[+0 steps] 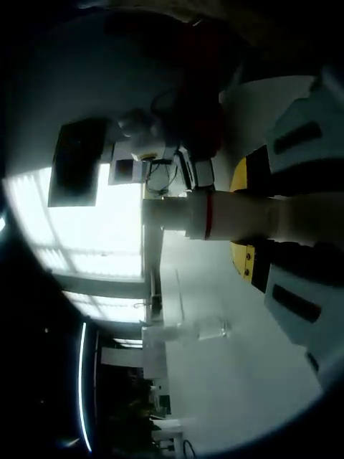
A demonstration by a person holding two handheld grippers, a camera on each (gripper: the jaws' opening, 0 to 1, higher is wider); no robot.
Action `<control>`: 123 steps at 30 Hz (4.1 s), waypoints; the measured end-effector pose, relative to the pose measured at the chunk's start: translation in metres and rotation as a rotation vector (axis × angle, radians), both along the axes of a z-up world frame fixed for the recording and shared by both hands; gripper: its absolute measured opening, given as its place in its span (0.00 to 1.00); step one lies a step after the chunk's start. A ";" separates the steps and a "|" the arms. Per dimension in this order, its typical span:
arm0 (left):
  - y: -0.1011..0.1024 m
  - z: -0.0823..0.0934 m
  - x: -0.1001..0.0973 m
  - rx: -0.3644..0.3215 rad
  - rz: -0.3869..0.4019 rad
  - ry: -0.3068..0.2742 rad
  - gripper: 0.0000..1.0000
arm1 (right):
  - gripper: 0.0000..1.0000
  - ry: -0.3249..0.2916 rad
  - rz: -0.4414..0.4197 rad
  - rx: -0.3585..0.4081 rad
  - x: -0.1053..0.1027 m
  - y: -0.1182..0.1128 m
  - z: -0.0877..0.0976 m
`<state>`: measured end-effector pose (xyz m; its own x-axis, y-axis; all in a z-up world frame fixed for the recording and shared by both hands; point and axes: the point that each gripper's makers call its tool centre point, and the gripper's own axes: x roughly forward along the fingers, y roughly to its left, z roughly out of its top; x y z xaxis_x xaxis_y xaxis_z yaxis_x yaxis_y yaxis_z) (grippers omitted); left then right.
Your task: Clamp pump bottle remove cover press pump head put on cover
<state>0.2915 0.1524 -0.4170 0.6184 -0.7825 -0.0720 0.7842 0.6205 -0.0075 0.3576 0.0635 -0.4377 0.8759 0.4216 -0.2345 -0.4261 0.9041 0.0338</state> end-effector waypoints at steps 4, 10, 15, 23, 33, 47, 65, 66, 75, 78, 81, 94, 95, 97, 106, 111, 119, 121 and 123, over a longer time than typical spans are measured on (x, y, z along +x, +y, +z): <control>0.001 0.000 0.001 0.000 0.000 0.000 0.14 | 0.16 0.011 -0.001 -0.002 0.001 -0.001 -0.005; 0.001 0.000 0.000 0.000 0.000 -0.001 0.14 | 0.16 0.013 -0.002 -0.005 0.001 -0.001 -0.006; 0.000 0.000 0.000 0.000 0.000 -0.001 0.14 | 0.16 0.003 0.001 -0.008 0.002 -0.001 -0.005; 0.000 0.000 0.000 0.001 0.000 -0.001 0.14 | 0.17 -0.009 0.002 -0.012 0.003 -0.002 -0.004; -0.001 0.001 -0.002 0.001 0.000 -0.002 0.14 | 0.17 -0.023 0.006 -0.026 0.001 -0.002 -0.002; -0.001 0.001 -0.003 0.002 0.003 -0.002 0.14 | 0.18 -0.045 0.001 -0.018 -0.001 -0.003 0.005; 0.001 0.000 0.000 0.001 0.004 -0.001 0.14 | 0.18 -0.087 0.007 -0.015 -0.008 0.000 0.023; 0.001 0.000 0.000 0.001 0.004 -0.001 0.14 | 0.17 -0.092 0.010 -0.015 -0.009 0.001 0.024; 0.002 0.000 0.001 0.001 0.004 -0.001 0.14 | 0.14 -0.116 0.034 -0.008 -0.017 0.006 0.032; 0.002 0.000 0.000 0.001 0.005 -0.002 0.14 | 0.12 -0.118 0.040 -0.009 -0.021 0.006 0.032; 0.001 0.000 0.000 0.001 0.005 -0.001 0.14 | 0.09 -0.120 0.048 -0.014 -0.024 0.007 0.032; 0.000 0.000 -0.001 0.002 0.005 -0.002 0.14 | 0.03 -0.139 0.106 -0.004 -0.041 0.012 0.041; 0.000 0.000 -0.001 0.002 0.005 -0.002 0.14 | 0.03 -0.140 0.108 0.000 -0.042 0.013 0.041; 0.000 0.000 -0.001 0.001 0.005 -0.001 0.14 | 0.02 -0.141 0.113 0.006 -0.045 0.013 0.042; 0.002 0.000 0.001 0.001 0.005 -0.002 0.14 | 0.00 -0.128 0.139 0.027 -0.053 0.014 0.041; 0.001 0.000 0.000 0.002 0.005 -0.002 0.14 | 0.00 -0.118 0.147 0.016 -0.057 0.013 0.035; -0.001 0.000 -0.002 0.001 0.005 -0.002 0.14 | 0.00 -0.112 0.161 0.000 -0.063 0.014 0.029; -0.001 0.000 -0.002 0.001 0.005 -0.002 0.14 | 0.00 -0.109 0.162 -0.001 -0.064 0.013 0.027; 0.000 0.000 -0.002 0.001 0.005 -0.002 0.14 | 0.00 -0.108 0.165 -0.004 -0.065 0.012 0.026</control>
<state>0.2898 0.1520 -0.4166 0.6223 -0.7795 -0.0717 0.7812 0.6242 -0.0056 0.2922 0.0752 -0.4118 0.8153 0.5607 -0.1448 -0.5693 0.8218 -0.0232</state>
